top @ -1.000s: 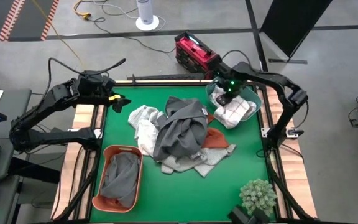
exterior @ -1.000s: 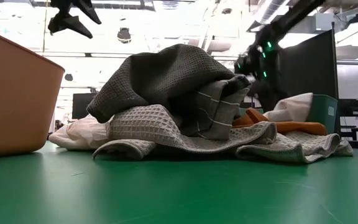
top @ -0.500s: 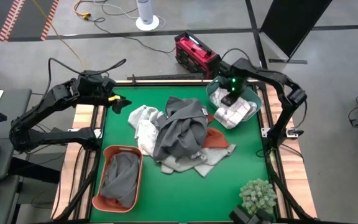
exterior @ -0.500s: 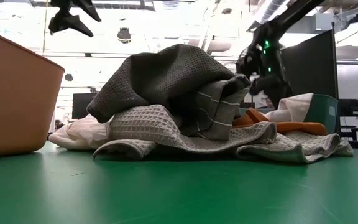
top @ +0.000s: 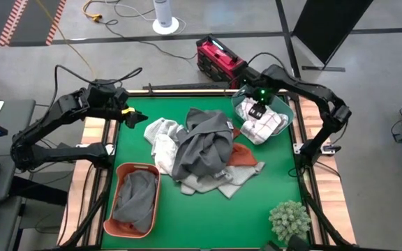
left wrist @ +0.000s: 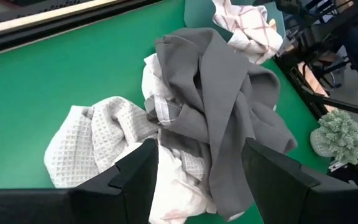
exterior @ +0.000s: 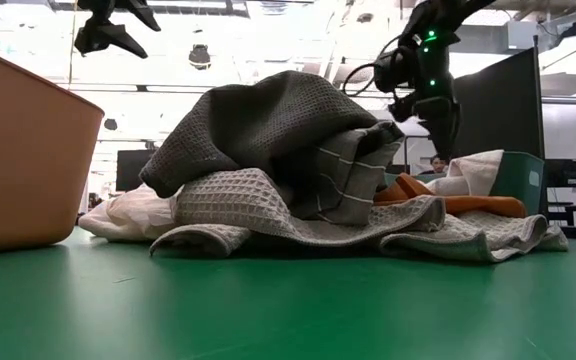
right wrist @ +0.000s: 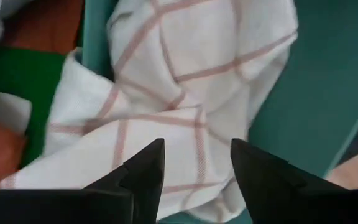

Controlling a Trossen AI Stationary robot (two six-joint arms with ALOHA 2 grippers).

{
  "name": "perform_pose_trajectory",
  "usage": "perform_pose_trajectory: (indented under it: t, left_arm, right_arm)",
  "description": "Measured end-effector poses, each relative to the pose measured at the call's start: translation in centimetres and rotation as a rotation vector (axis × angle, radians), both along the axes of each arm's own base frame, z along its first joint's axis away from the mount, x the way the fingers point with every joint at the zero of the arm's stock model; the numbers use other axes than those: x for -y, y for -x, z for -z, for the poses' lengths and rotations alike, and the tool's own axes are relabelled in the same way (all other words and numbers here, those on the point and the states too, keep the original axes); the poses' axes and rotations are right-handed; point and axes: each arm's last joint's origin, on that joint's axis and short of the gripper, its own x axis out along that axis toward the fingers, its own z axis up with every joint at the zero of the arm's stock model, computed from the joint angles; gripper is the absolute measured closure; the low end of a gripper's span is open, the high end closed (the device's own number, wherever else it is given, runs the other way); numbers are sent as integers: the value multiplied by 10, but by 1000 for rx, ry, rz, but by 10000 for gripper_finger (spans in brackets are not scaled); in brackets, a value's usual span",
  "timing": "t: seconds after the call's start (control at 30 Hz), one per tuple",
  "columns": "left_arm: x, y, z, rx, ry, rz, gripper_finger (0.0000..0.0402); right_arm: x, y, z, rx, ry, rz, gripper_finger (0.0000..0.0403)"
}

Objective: Sort towels by color in basket
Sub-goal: Adjust the white patterned towel in the green bin

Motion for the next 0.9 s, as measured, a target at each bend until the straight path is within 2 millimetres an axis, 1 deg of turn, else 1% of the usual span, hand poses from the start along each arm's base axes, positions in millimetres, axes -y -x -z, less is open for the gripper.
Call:
perform_pose_trajectory:
  t: [0.1, 0.17, 0.23, 0.33, 0.43, 0.53, 0.7, 0.77, 0.83, 0.9]
  left_arm:
    - [0, 0, 0, -6, -17, 14, 180]
    - [0, 0, 0, -8, -22, 17, 180]
    - [0, 0, 0, -8, -21, 19, 180]
    - [0, 1, 0, -6, -21, 21, 180]
    - [1, 1, 0, -8, -30, 27, 180]
    - [0, 1, 0, -17, -53, 46, 180]
    - [0, 0, 0, -37, -108, 83, 180]
    - [0, 0, -1, -43, -137, 93, 180]
    - [0, 0, -1, -43, -148, 97, 180]
    - [0, 0, -1, -43, -148, 97, 180]
  right_arm:
    - [1, 3, -2, 32, -25, 27, 182]
    - [-4, 8, -6, 13, -45, 26, 177]
    - [-14, 13, -12, -11, -77, 32, 174]
    - [-31, 17, -23, 13, -133, 9, 173]
    - [-50, 17, -33, 56, -189, -75, 172]
    - [-66, 8, -38, 91, -194, -236, 169]
    - [-86, -13, -36, 114, -151, -459, 157]
    - [-90, -25, -31, 126, -117, -520, 156]
    - [-93, -36, -23, 117, -109, -544, 156]
    - [-95, -42, -14, 80, -126, -557, 156]
